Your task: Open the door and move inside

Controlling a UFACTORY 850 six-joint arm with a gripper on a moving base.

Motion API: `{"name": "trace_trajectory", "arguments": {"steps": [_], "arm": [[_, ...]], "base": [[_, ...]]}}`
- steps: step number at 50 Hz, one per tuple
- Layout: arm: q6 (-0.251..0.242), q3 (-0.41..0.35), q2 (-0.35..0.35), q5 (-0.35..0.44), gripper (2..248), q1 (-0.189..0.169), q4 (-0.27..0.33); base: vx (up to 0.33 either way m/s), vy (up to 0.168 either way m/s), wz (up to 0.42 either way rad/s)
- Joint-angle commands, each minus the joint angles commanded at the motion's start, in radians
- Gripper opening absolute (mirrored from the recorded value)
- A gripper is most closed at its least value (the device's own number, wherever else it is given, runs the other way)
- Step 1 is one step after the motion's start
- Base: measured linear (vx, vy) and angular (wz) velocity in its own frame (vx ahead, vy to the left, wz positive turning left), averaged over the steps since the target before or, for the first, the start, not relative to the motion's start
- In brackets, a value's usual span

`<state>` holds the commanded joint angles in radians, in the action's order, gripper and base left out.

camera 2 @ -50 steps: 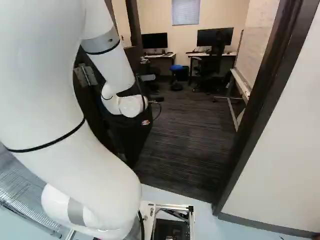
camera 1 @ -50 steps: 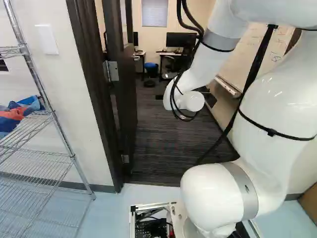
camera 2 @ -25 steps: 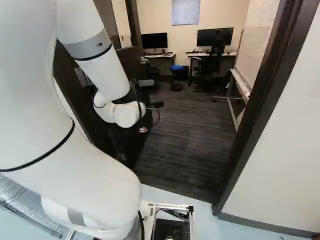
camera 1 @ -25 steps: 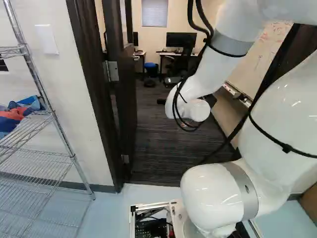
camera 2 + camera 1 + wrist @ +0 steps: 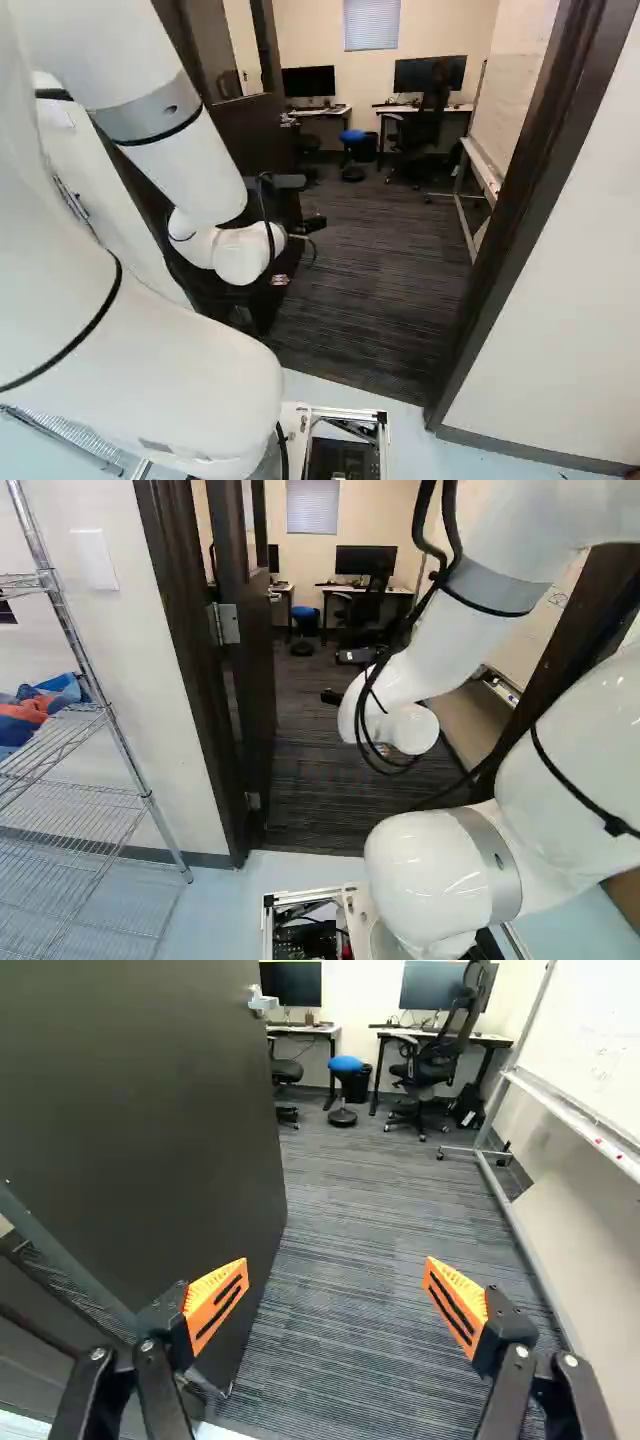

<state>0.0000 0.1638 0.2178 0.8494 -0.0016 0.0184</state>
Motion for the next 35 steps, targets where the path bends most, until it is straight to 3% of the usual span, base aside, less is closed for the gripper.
{"name": "trace_trajectory", "arguments": {"steps": [35], "arm": [[0.000,-0.076,0.061,0.023,247,0.002,-0.018]], "base": [[0.000,0.000,0.000]]}}
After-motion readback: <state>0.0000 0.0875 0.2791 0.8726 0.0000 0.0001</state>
